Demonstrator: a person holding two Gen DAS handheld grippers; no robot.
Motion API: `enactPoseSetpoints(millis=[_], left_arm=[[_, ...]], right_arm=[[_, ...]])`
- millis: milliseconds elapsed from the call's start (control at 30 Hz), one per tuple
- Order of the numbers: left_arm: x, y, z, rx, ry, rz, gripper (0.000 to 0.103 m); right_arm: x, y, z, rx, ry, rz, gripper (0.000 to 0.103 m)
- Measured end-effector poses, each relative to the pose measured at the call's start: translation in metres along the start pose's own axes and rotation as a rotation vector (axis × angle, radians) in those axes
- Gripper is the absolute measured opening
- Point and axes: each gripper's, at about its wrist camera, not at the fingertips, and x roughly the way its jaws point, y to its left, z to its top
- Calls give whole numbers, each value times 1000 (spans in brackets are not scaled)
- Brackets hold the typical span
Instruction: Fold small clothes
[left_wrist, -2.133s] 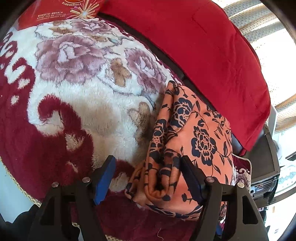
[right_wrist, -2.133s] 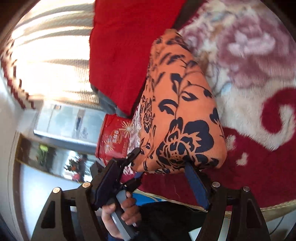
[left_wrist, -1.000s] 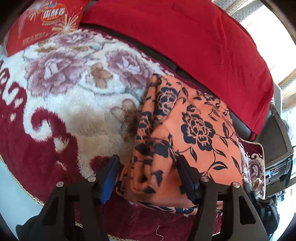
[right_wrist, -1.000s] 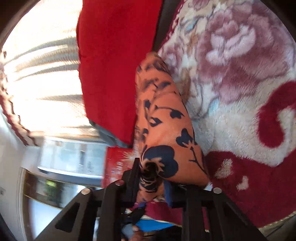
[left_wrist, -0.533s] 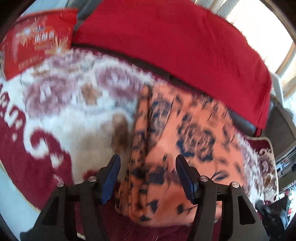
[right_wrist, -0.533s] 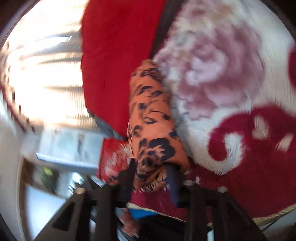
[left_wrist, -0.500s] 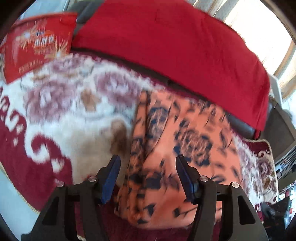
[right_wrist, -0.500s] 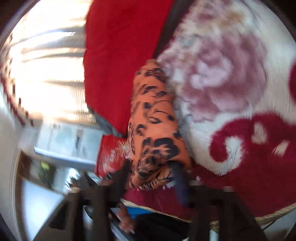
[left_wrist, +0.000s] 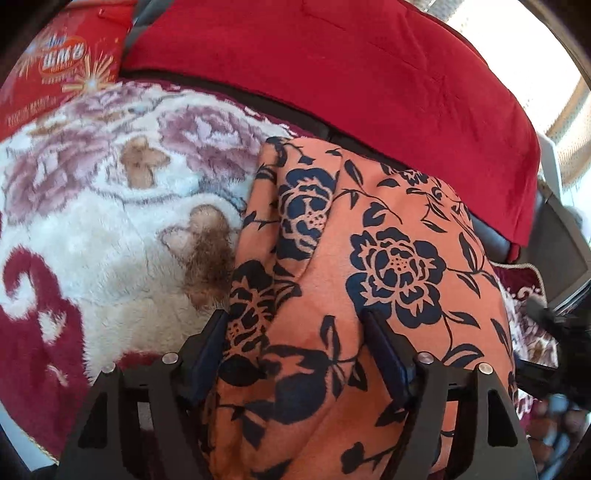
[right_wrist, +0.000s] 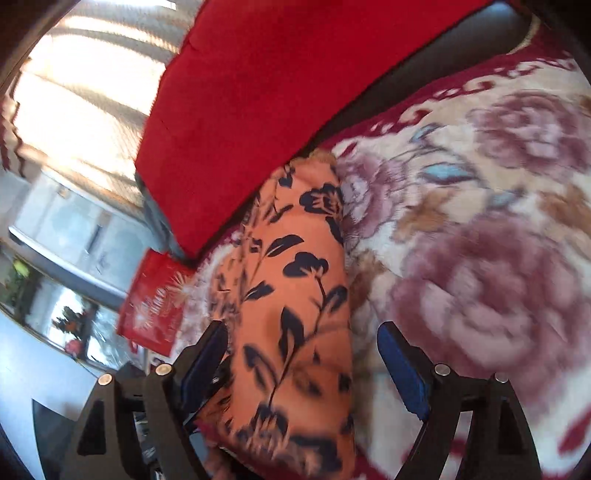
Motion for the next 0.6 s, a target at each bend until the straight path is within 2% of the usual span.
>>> enactPoseSetpoints(millis=[33,100,133,200,233,267,300,333,400,433,467,533,600], left_arm=[[0,2,0,-10,7,-12,77],[5,3,6,-12,6,-6,77],[-2,2,7,-4,-25,13,75],[-20,-2,8,21,-125,43,74],[-32,-8,8,50,-185,40,74],[-38,-13,8,79,-213,28,75],[-38,-19,7,107,-217,17,75],[-29,-26,3,142,-168,12,76],[-3,-35,-4,192,-42,53,76],[6,-38,-10,212,-28,86,77],[4,-42,-12,224,-59,107,77],[1,-47,-13,254,-70,118,77],[-2,-44,-13,223,-60,100,77]], right_arm=[[14,0,-1,-33,28,-52,45],[21,-6,-7,-17,17,-52,44],[19,-7,-9,-5,1,-45,42],[15,-12,-14,18,-15,-29,42],[15,-15,-15,25,-16,-19,42],[14,-18,-16,32,-13,-8,42],[15,-20,-14,43,-6,3,43],[15,-22,-12,52,2,12,47],[13,-18,-8,53,16,-1,58],[9,-14,-6,35,23,-28,67],[8,-6,-1,7,21,-65,71],[4,16,7,-78,-11,-132,84],[8,33,18,-146,-31,-145,85]])
